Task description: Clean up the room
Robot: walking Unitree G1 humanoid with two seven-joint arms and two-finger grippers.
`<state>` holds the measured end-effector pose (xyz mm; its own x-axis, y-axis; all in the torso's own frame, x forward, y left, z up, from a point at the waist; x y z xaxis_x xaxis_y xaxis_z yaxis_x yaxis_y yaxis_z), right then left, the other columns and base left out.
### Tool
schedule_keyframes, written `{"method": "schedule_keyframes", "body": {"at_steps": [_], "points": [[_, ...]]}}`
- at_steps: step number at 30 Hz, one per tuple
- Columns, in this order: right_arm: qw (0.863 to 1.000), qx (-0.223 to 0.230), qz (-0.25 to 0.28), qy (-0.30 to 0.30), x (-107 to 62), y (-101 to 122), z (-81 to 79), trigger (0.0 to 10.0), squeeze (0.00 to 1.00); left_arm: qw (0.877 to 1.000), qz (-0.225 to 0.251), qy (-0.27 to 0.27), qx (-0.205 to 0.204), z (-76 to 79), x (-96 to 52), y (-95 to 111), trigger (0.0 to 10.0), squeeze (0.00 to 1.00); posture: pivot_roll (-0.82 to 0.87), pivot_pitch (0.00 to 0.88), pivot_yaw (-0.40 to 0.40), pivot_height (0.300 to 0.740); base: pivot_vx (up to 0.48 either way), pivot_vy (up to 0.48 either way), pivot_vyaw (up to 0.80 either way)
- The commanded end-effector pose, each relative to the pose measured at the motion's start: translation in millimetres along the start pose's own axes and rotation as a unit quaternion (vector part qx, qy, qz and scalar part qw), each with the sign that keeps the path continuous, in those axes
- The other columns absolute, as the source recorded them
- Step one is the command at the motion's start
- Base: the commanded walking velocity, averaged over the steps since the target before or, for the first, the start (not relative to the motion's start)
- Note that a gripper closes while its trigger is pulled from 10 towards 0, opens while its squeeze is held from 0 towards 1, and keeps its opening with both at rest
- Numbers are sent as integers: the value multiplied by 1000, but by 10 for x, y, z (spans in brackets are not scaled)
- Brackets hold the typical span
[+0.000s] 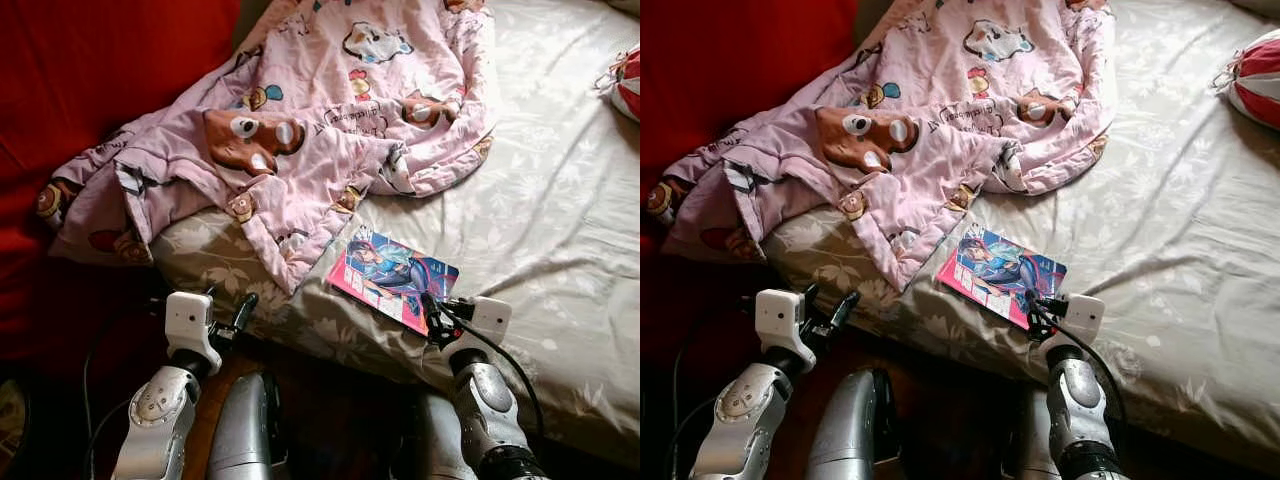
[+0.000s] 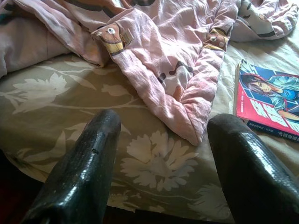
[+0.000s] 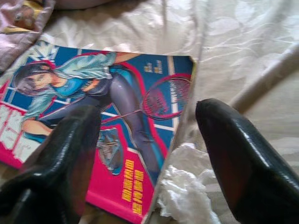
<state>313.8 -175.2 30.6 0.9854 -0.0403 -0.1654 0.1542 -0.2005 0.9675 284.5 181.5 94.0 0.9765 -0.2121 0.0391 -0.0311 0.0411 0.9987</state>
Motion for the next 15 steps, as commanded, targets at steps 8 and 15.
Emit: {"method": "schedule_keyframes", "body": {"at_steps": [8, 15], "points": [[997, 46, -51, -38, -77, -226, 62, 10000, 0, 1000, -14, 0, 8, -9, -31, -44, 10000, 0, 106, 287, 8, 588, 0, 0, 0], [996, 46, -66, -34, -72, -262, 62, 10000, 0, 1000, -15, -1, 8, -6, -36, -48, 10000, 0, 110, 287, 7, 588, 0, 0, 0]]}}
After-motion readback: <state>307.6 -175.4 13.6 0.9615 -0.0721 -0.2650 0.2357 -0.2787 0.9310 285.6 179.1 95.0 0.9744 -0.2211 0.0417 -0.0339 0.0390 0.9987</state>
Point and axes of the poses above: a point about 5 cm out from each wrist's last joint towards the gripper, its own x axis pointing out of the wrist towards the gripper, its own y axis along the axis of the wrist's last joint, z = x × y, the point moved 1 cm from there along x, pointing out of the wrist towards the gripper, and after that the axes turned 3 degrees about -x, right-handed, at the moved point
